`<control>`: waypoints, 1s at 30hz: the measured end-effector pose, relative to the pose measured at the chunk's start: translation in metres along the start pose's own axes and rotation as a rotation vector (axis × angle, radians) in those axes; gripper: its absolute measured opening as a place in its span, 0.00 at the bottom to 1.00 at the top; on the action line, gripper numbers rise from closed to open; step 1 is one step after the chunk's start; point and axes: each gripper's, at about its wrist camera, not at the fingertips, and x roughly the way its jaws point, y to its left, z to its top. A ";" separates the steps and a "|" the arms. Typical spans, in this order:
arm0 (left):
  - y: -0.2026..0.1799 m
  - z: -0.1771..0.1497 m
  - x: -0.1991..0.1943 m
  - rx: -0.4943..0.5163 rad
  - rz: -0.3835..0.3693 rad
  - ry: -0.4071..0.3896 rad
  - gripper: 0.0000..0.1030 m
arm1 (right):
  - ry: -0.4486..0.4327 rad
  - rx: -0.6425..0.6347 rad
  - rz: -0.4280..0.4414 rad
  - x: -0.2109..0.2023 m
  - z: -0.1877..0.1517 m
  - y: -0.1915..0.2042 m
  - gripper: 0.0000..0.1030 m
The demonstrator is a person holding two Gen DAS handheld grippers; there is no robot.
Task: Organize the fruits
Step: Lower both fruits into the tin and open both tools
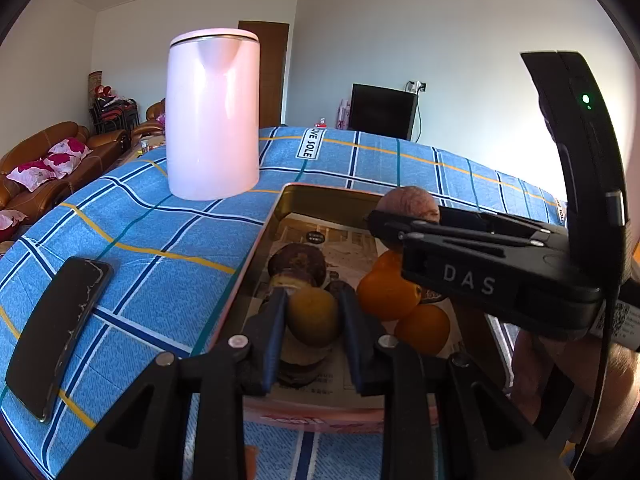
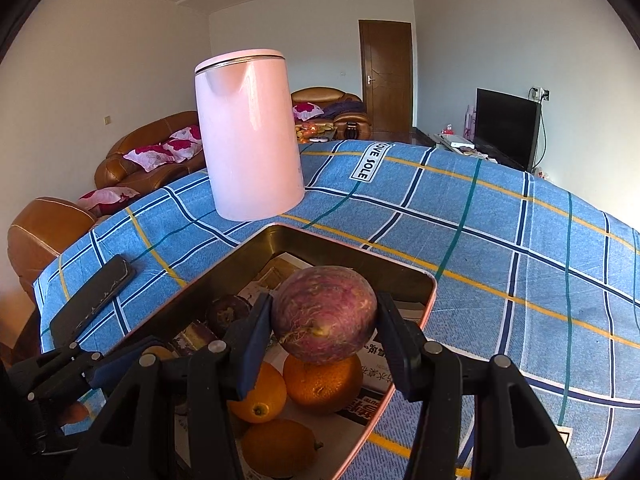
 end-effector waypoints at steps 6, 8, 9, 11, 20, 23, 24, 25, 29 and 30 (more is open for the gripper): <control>0.000 0.000 0.001 0.005 0.008 -0.003 0.28 | 0.002 -0.003 0.000 0.002 0.001 0.001 0.52; 0.001 0.000 0.001 0.006 0.007 -0.003 0.28 | 0.002 -0.005 -0.002 0.003 0.001 0.002 0.52; 0.000 0.000 0.001 0.008 0.008 -0.003 0.28 | 0.002 -0.008 -0.003 0.003 0.001 0.002 0.52; 0.001 0.000 0.001 0.008 0.008 -0.004 0.28 | 0.001 -0.017 -0.007 0.003 0.001 0.003 0.52; 0.001 0.000 0.001 0.009 0.010 -0.003 0.28 | -0.003 -0.042 -0.020 0.004 0.000 0.006 0.52; 0.001 0.000 0.001 0.009 0.010 -0.003 0.28 | 0.000 -0.055 -0.023 0.005 0.001 0.008 0.52; 0.000 0.000 0.001 0.009 0.010 -0.003 0.28 | 0.000 -0.060 -0.023 0.005 0.001 0.009 0.53; 0.001 0.000 0.001 0.010 0.008 -0.004 0.29 | 0.001 -0.062 -0.020 0.005 0.001 0.009 0.53; 0.000 -0.001 -0.002 0.017 0.010 -0.018 0.54 | 0.005 -0.064 0.038 0.005 0.000 0.011 0.63; -0.001 0.000 -0.005 0.021 0.009 -0.030 0.67 | 0.002 -0.071 0.037 0.004 0.000 0.012 0.65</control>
